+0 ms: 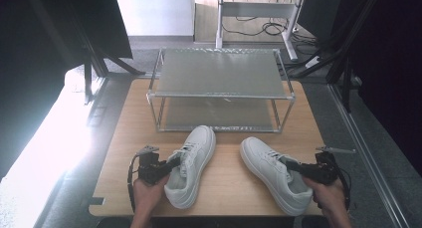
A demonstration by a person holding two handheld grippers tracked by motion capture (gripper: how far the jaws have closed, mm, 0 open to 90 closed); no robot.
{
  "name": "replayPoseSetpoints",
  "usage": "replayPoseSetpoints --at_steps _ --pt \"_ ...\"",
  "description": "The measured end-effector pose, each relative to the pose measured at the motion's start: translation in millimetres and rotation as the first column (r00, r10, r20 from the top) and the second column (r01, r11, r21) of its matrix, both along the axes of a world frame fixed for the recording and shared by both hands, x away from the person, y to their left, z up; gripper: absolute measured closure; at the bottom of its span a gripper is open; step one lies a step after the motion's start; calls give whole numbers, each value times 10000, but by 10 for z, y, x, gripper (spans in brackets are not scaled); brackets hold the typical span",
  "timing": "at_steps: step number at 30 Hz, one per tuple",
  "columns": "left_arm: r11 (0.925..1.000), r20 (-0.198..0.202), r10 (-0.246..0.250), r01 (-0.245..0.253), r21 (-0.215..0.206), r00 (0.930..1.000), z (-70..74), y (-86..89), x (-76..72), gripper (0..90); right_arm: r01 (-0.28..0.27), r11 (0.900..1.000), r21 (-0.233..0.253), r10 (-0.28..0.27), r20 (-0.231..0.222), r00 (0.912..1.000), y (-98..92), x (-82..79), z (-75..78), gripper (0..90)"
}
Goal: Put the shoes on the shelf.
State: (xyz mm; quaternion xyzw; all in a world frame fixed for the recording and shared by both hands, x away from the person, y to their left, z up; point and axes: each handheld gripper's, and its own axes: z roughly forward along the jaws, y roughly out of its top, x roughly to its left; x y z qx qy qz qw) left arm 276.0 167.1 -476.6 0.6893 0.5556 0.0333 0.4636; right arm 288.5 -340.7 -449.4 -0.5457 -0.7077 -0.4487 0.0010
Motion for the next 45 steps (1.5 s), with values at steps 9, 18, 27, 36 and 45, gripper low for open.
replayPoseSetpoints --at_steps 9,18,27,36,45 --pt "9970 82 382 -375 -672 9992 14 72 -63 846 -236 9934 1123 219 162 9996 216 92 37 825" --pt "9652 171 1371 -1297 -2272 9904 35 215 -207 848 59 9806 1958 -173 566 9982 385 113 79 824" --pt "9546 657 1915 -1703 -2446 9793 172 195 -334 847 341 9622 2701 -569 769 9954 427 89 120 822" --pt "9418 833 1910 -1587 -2965 9780 266 132 -359 847 645 9258 3725 -1064 930 9900 374 51 158 822" --pt "9295 1234 1969 -1451 -3391 9726 429 53 -348 847 610 8942 4435 -1201 1065 9870 399 50 297 821"
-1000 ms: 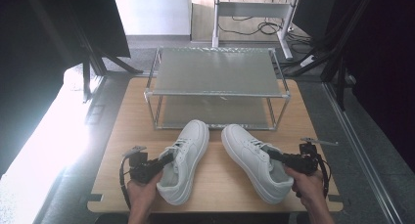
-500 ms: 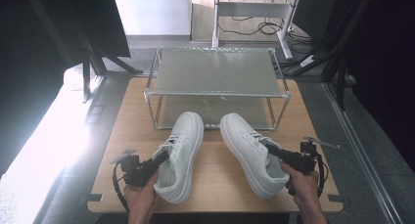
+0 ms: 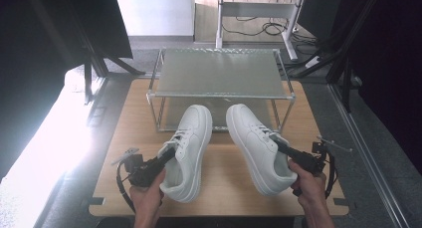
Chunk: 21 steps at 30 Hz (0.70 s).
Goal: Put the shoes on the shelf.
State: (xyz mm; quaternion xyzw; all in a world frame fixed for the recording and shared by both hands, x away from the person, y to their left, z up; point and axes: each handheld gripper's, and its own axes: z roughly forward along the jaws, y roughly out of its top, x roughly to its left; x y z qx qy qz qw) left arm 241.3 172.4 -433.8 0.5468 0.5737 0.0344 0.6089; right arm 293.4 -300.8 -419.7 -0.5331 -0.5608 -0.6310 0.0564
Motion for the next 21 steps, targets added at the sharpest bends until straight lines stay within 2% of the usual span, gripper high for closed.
replayPoseSetpoints --at_steps 7,15,21 --pt "9991 237 100 -90 -418 9997 88 -35 13 847 -24 9987 509 22 33 10000 61 -2 111 821" --pt "9990 661 195 -167 -426 9976 282 -96 75 846 65 9963 861 -89 274 9996 133 32 276 820" --pt "9982 878 372 -330 -492 9954 381 -172 174 846 306 9938 1069 -352 418 9985 200 125 391 820"
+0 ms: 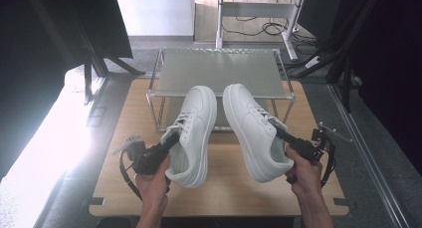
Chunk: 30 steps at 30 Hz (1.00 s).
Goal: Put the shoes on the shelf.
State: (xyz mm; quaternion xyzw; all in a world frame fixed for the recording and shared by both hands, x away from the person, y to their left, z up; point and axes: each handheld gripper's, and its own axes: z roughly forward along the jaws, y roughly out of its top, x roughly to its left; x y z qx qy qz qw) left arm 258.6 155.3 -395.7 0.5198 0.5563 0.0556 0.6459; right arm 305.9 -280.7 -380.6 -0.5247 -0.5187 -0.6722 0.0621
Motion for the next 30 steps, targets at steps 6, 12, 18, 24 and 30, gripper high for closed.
replayPoseSetpoints --at_steps 6,12,18,24,30 --pt "9999 138 81 -79 -146 9999 99 -96 130 846 203 9998 41 -203 51 9998 73 98 88 822" --pt "9990 185 251 -244 -364 9995 202 -135 251 846 425 9988 260 -426 39 9991 118 207 161 822" --pt "9969 89 513 -507 -597 9986 248 -123 393 846 614 9978 235 -615 16 9981 164 326 235 822" --pt "9939 -71 769 -772 -783 9970 289 -86 532 845 782 9966 272 -777 -187 9968 209 461 271 821" --pt "9925 -89 918 -923 -806 9957 383 -65 666 844 945 9951 274 -937 -296 9952 260 606 338 821"
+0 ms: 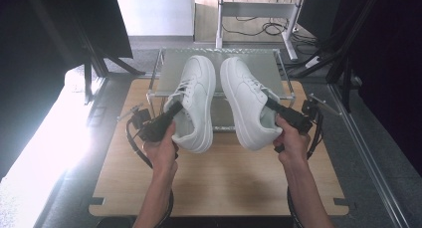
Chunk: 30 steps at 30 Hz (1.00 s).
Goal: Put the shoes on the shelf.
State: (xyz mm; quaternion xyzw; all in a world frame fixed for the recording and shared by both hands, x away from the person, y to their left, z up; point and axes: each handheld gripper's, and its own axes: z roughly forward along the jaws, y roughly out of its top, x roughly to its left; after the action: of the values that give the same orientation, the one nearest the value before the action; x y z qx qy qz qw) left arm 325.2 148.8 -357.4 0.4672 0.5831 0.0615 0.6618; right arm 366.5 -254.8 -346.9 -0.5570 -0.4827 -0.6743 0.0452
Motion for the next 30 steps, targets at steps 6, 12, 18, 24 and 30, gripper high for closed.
replayPoseSetpoints --at_steps 6,12,18,24,30 --pt "9998 -14 112 -112 179 9999 113 -18 167 844 174 9998 -104 -173 14 9998 71 138 119 821" --pt "9994 -120 276 -274 200 9995 200 -18 350 843 362 9993 -110 -364 -208 9991 118 293 152 821" --pt "9987 -295 412 -403 326 9987 281 -20 536 844 479 9988 -70 -481 -423 9979 171 438 198 821" --pt "9989 -490 411 -399 244 9980 316 -47 694 844 801 9967 -151 -808 -530 9953 196 562 244 820" --pt "9991 -692 357 -340 257 9970 338 -109 864 843 1107 9936 -230 -1121 -745 9909 220 686 264 819"
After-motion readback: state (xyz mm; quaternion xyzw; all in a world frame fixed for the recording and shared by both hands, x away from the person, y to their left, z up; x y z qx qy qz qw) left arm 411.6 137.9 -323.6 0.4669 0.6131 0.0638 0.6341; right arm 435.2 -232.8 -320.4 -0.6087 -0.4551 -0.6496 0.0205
